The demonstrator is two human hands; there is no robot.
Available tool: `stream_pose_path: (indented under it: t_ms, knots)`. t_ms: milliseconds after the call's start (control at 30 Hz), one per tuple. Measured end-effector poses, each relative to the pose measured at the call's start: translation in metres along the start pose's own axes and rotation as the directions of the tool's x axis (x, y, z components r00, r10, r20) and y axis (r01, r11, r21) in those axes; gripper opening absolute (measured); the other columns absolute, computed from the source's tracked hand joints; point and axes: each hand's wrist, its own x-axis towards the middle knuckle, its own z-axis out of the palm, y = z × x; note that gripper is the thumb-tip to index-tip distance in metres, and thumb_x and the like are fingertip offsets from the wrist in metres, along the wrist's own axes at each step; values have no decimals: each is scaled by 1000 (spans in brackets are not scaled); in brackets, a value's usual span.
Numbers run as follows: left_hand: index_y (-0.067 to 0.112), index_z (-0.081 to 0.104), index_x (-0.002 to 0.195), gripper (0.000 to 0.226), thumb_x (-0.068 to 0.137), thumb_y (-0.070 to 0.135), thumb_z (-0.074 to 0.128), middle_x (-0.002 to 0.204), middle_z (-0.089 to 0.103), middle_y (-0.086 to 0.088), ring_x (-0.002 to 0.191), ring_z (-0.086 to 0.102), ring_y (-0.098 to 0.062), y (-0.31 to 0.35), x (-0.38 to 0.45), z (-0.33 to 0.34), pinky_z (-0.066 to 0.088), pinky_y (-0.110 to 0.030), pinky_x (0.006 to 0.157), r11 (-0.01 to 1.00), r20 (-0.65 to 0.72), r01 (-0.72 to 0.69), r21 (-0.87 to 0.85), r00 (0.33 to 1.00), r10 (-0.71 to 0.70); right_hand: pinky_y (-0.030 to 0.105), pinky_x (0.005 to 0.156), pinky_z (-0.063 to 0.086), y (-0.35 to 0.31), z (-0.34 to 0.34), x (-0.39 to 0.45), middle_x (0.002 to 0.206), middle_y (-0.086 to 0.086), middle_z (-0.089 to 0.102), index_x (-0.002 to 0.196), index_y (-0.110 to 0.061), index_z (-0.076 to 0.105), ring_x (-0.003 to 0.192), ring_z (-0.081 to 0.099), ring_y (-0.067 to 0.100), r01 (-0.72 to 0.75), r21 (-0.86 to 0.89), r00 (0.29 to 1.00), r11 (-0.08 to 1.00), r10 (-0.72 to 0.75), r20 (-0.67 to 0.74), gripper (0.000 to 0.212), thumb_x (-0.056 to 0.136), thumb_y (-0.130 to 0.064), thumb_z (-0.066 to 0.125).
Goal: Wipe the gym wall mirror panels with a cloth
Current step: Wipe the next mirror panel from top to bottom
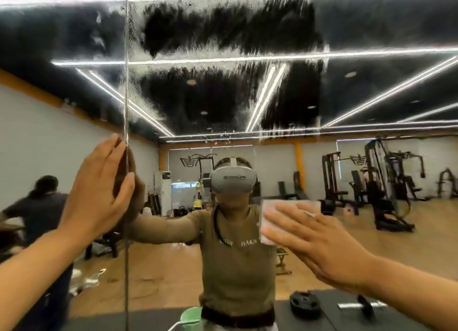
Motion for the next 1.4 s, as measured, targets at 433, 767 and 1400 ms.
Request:
stream_pose_path:
  t_ms: [433,767,1400]
  knots:
    - [6,19,156,71,97,45,27,165,13,-10,153,6,-23,5,-6,10,12,-48,123,995,-15,-7,95,1000,9,50,122,16,147,-71,129,160,7,26,150,-22,33,148,24,26,-444,170,853,880,473,-220,49,101,-22,31]
    - [7,18,157,66,99,37,29,165,15,-10,153,7,-21,0,-9,25,6,-44,124,995,-132,-22,95,991,34,43,123,6,-16,7,70,163,8,22,154,-19,31,151,15,27,72,53,984,996,-62,-167,72,84,-7,42]
    - [10,19,157,65,100,40,31,165,15,-8,153,6,-19,3,-9,25,-3,-31,124,997,-169,-28,68,985,39,52,121,14,90,-72,223,163,11,19,155,-17,29,151,14,29,-304,155,932,940,327,-156,61,95,-24,26]
